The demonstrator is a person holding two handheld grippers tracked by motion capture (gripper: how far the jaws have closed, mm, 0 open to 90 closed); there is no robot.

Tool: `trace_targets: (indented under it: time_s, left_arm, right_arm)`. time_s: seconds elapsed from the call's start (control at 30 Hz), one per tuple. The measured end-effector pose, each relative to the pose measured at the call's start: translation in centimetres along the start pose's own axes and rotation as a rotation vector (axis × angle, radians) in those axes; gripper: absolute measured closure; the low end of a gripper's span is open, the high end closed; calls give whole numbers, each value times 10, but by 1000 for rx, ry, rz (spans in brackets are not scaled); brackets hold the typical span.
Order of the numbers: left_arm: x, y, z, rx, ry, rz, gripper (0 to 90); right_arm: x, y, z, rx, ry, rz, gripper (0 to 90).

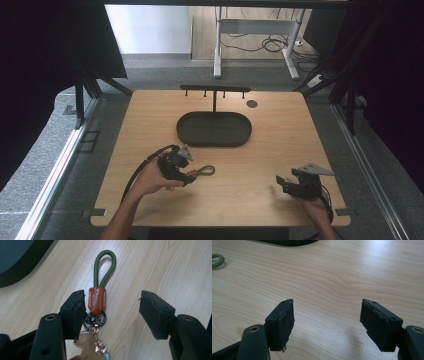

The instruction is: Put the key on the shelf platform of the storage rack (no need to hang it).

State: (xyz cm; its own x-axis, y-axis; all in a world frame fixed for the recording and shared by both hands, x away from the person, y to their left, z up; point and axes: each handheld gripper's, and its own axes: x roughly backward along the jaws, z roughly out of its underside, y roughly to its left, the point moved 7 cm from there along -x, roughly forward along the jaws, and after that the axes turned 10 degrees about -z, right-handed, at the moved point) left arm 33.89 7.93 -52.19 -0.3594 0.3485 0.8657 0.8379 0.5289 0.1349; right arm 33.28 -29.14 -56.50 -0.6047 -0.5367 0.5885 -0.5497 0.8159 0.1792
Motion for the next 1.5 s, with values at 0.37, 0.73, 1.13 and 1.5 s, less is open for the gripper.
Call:
trace_targets:
  time_s: [0.37, 0.73, 1.13, 1.5]
  left_arm:
    - [-6, -1, -1, -10, 18, 6, 381]
    - [-14, 1, 3, -7, 42, 20, 375]
    - [-26, -2, -1, -35, 77, 44, 376]
    - [-49, -1, 0, -58, 147, 6, 455]
  right_arm:
    - [-1, 0, 1, 4, 8, 2, 282]
    - [-3, 4, 0, -9, 3, -29, 283]
    - [-3, 2, 2, -8, 13, -16, 284]
    - [-3, 2, 2, -12, 15, -13, 284]
